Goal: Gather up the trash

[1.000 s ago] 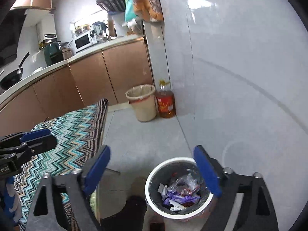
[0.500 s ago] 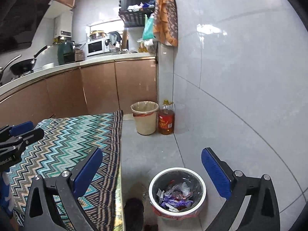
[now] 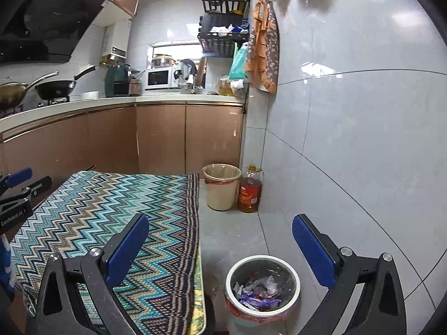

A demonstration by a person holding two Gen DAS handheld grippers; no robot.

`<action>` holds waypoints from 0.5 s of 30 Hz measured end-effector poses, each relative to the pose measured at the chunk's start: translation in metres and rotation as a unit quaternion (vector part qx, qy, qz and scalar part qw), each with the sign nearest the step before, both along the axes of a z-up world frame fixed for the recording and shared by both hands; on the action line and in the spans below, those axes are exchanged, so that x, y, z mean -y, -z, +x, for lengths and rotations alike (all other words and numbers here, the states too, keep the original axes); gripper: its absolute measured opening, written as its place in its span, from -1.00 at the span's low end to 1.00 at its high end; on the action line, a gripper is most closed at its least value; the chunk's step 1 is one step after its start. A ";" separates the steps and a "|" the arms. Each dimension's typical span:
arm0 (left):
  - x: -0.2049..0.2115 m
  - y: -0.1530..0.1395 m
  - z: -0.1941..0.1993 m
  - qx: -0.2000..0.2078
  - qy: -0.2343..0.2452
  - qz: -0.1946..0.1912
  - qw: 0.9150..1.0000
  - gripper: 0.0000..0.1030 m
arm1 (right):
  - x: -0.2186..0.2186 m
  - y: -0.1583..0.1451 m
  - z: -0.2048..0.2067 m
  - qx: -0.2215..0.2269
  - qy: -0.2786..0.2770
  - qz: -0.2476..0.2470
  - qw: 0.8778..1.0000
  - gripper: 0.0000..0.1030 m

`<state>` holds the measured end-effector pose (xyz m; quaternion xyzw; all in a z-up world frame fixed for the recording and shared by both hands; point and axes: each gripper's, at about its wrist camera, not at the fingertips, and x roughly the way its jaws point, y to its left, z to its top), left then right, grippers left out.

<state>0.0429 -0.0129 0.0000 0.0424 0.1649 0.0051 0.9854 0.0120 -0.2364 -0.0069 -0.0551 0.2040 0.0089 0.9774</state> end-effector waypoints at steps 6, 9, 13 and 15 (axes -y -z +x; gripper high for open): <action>-0.012 0.002 -0.004 0.003 -0.038 0.004 0.999 0.33 | -0.010 0.001 -0.006 0.002 -0.014 -0.002 1.000 1.00; -0.018 0.002 -0.007 0.005 -0.045 -0.006 0.999 0.33 | -0.013 0.001 -0.009 0.005 -0.018 -0.001 1.000 1.00; -0.023 -0.001 -0.013 0.020 -0.056 -0.012 0.998 0.33 | -0.014 0.000 -0.011 0.008 -0.022 -0.001 1.000 1.00; -0.025 -0.003 -0.016 0.026 -0.059 -0.016 0.998 0.33 | -0.013 -0.001 -0.013 0.011 -0.023 -0.001 1.000 1.00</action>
